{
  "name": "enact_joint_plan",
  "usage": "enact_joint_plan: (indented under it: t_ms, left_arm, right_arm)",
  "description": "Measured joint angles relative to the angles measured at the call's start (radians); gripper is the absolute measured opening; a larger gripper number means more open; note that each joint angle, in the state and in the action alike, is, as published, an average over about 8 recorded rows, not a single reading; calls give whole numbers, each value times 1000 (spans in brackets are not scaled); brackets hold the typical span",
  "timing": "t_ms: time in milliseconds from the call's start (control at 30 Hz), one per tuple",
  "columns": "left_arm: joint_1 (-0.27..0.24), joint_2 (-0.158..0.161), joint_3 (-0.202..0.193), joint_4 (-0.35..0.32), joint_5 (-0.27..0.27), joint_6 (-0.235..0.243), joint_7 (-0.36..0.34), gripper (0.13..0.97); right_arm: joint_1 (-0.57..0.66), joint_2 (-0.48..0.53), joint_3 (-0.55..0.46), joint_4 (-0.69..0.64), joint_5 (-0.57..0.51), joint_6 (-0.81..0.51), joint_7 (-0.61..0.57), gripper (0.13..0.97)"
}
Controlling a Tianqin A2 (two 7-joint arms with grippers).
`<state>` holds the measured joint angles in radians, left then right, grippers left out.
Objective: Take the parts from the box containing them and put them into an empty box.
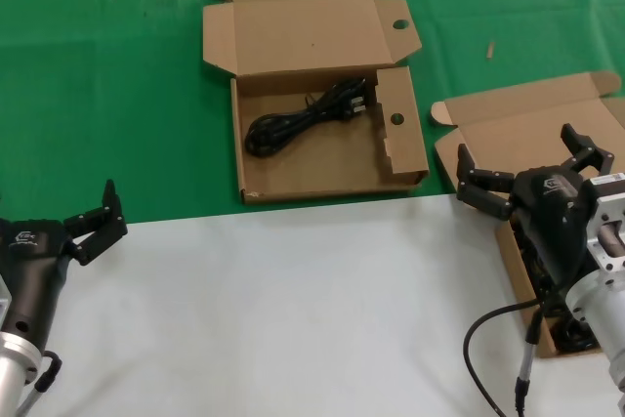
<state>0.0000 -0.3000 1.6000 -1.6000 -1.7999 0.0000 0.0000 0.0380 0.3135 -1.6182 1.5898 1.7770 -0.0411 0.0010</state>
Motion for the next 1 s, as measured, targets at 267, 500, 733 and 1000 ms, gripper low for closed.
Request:
enact_joint_plan:
  t_ms: [267, 500, 733, 1000]
  left_arm:
    - [0, 0, 0, 0, 0, 0, 0, 966]
    - [0, 0, 0, 0, 0, 0, 0, 966]
    - [0, 0, 0, 0, 0, 0, 0, 966]
    - [0, 0, 0, 0, 0, 0, 0, 966]
  right_arm:
    - [-14, -5, 7, 4, 9, 15, 0, 966]
    - [-14, -5, 7, 4, 9, 15, 0, 966]
    - [-14, -5, 7, 4, 9, 15, 0, 966]
    - [-14, -5, 7, 4, 9, 15, 0, 966]
